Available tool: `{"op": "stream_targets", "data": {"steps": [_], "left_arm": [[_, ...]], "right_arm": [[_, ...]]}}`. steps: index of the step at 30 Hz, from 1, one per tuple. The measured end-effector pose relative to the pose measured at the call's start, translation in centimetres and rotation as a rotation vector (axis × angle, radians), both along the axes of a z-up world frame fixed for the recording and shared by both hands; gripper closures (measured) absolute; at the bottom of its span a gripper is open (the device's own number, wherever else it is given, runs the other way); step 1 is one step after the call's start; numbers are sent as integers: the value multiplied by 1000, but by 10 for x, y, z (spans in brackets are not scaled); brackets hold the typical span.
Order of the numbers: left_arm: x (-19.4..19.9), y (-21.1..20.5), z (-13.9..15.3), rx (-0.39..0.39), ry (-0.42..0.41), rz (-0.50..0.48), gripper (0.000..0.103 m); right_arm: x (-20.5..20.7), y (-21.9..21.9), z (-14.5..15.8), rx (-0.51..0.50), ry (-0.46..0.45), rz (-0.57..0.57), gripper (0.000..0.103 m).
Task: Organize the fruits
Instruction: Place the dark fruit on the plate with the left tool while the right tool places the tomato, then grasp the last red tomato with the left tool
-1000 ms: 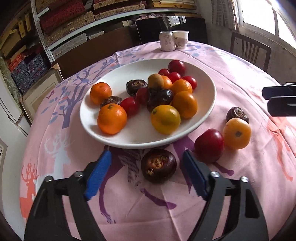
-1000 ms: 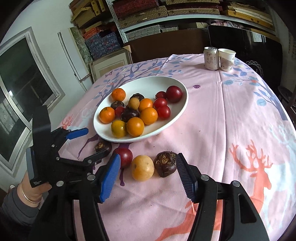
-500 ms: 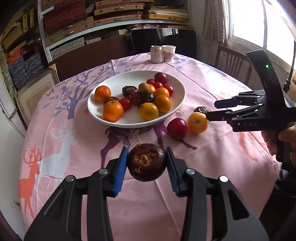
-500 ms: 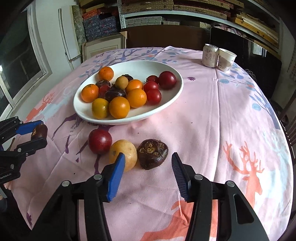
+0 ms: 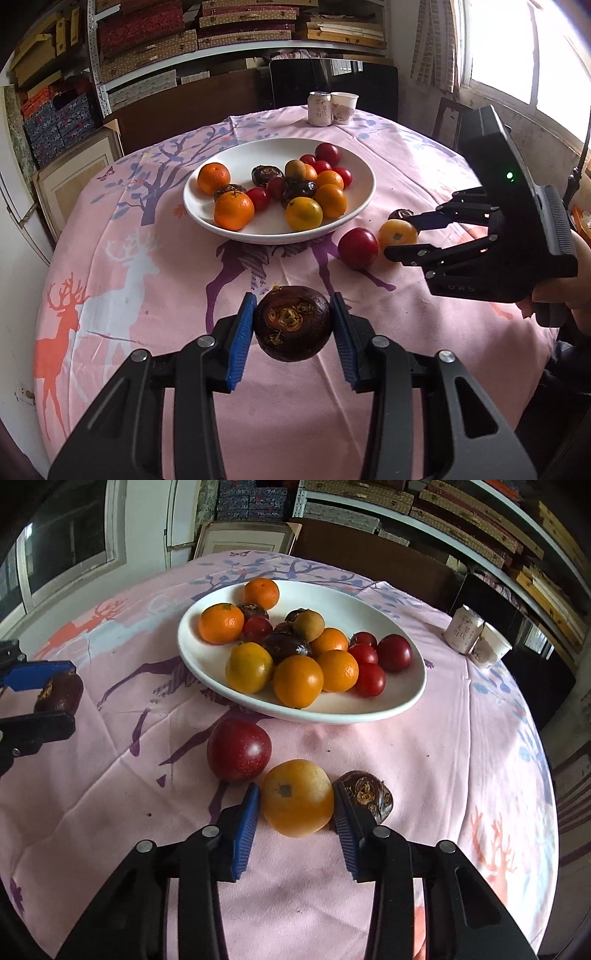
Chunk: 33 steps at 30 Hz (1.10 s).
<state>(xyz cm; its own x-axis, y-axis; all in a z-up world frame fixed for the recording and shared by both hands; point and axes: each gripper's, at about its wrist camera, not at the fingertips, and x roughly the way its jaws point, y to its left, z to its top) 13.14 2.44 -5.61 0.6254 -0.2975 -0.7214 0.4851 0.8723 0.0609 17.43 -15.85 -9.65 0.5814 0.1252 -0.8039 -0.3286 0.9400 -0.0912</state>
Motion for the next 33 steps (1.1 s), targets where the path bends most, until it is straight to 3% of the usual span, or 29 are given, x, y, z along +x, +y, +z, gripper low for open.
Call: {"op": "stream_targets", "data": {"steps": [7, 13, 17, 19, 21, 22, 23, 27, 33], "left_arm": [[10, 1, 22, -34, -41, 0, 63], [72, -29, 44, -27, -98, -5, 63], [117, -54, 22, 20, -75, -1, 62], [130, -60, 10, 47, -66, 15, 55], [135, -56, 7, 37, -71, 59, 35], [134, -50, 11, 3, -75, 74, 21], [129, -44, 17, -26, -93, 90, 15], [100, -24, 30, -75, -110, 87, 15], [37, -44, 10, 9, -101, -24, 15]], "right_arm": [[-1, -47, 51, 292, -78, -52, 63], [84, -56, 90, 446, -40, -116, 63], [142, -45, 79, 471, 5, -167, 63], [163, -41, 70, 459, 19, -194, 62], [171, -41, 66, 457, 31, -223, 58], [169, -42, 68, 465, 19, -231, 46], [161, -44, 71, 467, -6, -226, 35], [119, -51, 79, 451, -43, -178, 33], [33, -79, 67, 424, -60, -197, 32]]}}
